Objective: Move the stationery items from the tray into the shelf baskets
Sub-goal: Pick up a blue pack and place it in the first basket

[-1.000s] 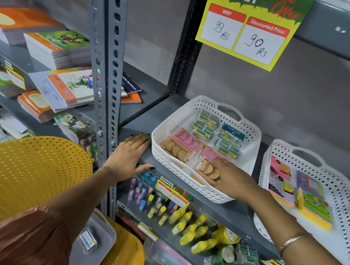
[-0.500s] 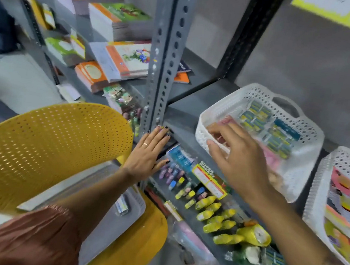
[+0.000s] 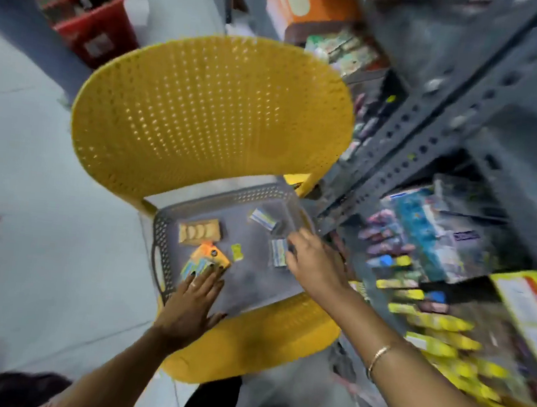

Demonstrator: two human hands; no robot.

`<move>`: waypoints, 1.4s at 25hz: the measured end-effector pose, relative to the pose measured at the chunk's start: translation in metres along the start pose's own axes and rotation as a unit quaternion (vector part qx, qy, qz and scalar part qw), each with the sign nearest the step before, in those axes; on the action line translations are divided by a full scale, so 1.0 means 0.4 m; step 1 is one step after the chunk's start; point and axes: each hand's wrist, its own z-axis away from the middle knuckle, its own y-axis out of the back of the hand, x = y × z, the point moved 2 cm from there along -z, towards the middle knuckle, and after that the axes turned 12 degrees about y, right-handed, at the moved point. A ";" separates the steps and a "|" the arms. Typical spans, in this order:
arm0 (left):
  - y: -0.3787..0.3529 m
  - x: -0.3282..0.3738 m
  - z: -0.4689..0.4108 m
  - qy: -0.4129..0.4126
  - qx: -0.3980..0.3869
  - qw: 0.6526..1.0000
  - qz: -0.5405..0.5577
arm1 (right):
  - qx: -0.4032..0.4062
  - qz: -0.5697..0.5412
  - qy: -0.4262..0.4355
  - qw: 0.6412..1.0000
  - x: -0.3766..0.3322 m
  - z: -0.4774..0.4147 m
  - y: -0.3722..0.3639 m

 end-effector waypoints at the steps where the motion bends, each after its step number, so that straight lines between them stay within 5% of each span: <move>1: -0.029 -0.013 0.016 0.002 -0.001 1.000 -0.011 | -0.030 -0.001 0.005 1.000 0.000 -0.024 -0.061; 7: -0.132 -0.079 0.046 -0.004 -0.021 0.999 -0.045 | -0.162 0.010 0.028 0.986 0.002 -0.123 -0.328; 15: -0.155 -0.084 0.038 0.007 0.002 1.000 -0.023 | -0.024 0.043 -0.138 0.989 0.112 -0.125 -0.395; 19: -0.155 -0.083 0.037 0.007 0.007 1.000 -0.023 | -0.002 0.042 -0.141 0.989 0.110 -0.131 -0.399; 24: -0.156 -0.084 0.037 0.003 0.026 0.999 -0.034 | -0.058 0.039 0.051 0.996 0.016 -0.178 -0.430; 29: -0.156 -0.082 0.037 -0.004 0.045 0.998 -0.034 | -0.163 0.059 0.287 0.942 -0.091 -0.235 -0.468; 35: -0.157 -0.082 0.035 -0.009 0.058 0.998 -0.037 | -0.202 0.123 0.383 0.893 -0.118 -0.274 -0.491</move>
